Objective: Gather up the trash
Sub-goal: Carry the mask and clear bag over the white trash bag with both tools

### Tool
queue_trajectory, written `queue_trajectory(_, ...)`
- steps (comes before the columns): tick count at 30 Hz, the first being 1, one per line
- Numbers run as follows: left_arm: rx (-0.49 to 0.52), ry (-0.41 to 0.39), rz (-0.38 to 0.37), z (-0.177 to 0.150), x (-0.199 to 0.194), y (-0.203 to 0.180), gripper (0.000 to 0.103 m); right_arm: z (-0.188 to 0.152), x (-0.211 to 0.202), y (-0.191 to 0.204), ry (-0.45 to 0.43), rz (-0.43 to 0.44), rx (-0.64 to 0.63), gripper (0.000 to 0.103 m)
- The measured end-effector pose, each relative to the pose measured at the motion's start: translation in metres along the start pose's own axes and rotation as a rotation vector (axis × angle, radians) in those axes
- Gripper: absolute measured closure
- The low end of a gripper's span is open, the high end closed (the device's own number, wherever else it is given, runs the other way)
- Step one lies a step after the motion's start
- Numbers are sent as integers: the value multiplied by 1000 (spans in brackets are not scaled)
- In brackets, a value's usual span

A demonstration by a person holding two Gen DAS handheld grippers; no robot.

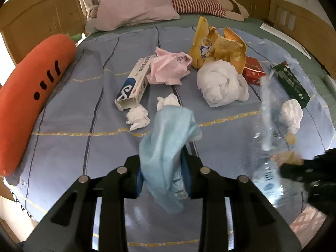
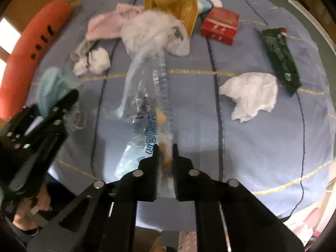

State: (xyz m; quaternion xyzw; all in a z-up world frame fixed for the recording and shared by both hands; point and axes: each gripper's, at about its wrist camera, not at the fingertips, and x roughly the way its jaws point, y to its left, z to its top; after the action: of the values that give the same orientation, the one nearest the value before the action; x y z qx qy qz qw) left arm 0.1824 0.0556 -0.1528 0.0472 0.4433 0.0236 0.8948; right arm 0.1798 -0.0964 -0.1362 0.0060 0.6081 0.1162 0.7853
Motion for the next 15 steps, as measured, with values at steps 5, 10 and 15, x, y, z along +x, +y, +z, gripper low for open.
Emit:
queue_trajectory(5, 6, -54, -27, -1, -18, -2, 72, -14, -44, -6, -90, 20, 20, 94)
queue_trajectory(10, -1, -97, -65, -12, -58, -7, 72, -43, -94, -26, -179, 29, 55, 94)
queue_trajectory(15, 74, -199, -66, -21, -119, -31, 72, -74, -131, -36, -267, -39, 68, 94)
